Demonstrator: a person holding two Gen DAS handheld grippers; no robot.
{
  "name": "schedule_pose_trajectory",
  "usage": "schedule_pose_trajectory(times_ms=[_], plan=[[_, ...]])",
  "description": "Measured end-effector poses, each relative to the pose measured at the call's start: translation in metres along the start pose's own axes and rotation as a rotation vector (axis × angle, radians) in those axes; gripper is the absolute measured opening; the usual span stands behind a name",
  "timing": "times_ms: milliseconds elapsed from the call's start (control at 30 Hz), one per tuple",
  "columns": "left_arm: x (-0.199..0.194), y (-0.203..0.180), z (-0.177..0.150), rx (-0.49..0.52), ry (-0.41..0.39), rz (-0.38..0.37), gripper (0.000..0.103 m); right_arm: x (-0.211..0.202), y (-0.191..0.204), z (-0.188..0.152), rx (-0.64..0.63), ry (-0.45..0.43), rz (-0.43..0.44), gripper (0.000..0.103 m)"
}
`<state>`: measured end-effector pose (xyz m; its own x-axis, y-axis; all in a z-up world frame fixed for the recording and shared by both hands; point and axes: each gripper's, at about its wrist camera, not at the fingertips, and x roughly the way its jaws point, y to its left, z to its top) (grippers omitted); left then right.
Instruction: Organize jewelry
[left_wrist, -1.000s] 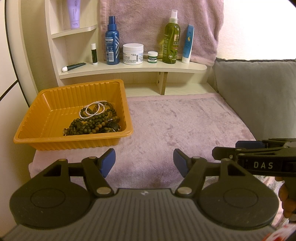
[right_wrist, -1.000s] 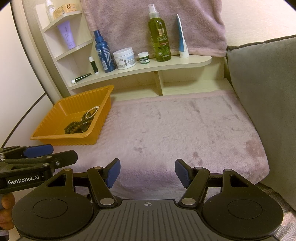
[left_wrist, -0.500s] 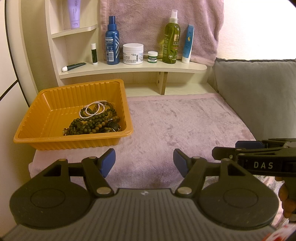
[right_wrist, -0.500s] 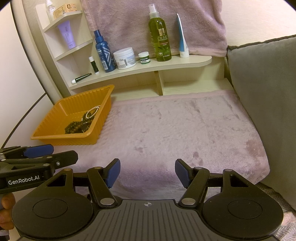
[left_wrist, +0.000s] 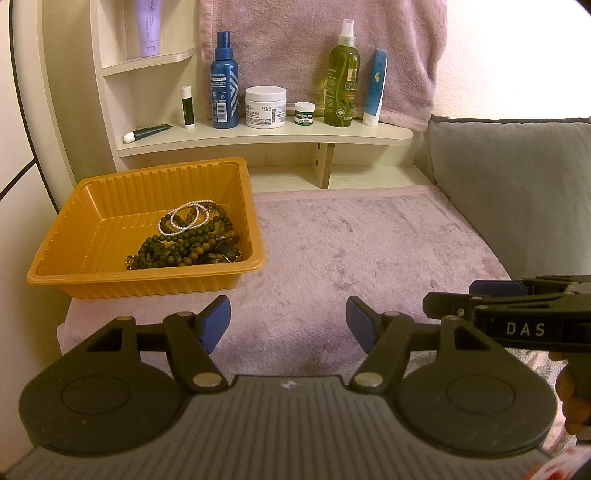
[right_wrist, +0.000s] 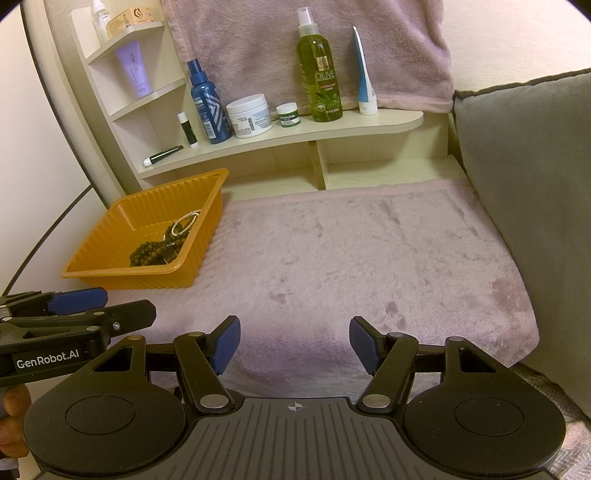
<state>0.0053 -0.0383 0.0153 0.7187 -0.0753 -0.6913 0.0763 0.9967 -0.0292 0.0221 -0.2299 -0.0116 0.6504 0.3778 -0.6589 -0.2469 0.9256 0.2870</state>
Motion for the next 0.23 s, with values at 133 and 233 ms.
schedule_pose_trajectory(times_ms=[133, 233], plan=[[0.0000, 0.0000, 0.0000, 0.000, 0.000, -0.001, 0.067, 0.0000, -0.0003, 0.0002, 0.000, 0.000, 0.000, 0.065], [0.0000, 0.0002, 0.0000, -0.001, 0.001, 0.001, 0.067, 0.0001, -0.0007, 0.0003, -0.001, 0.001, 0.001, 0.065]])
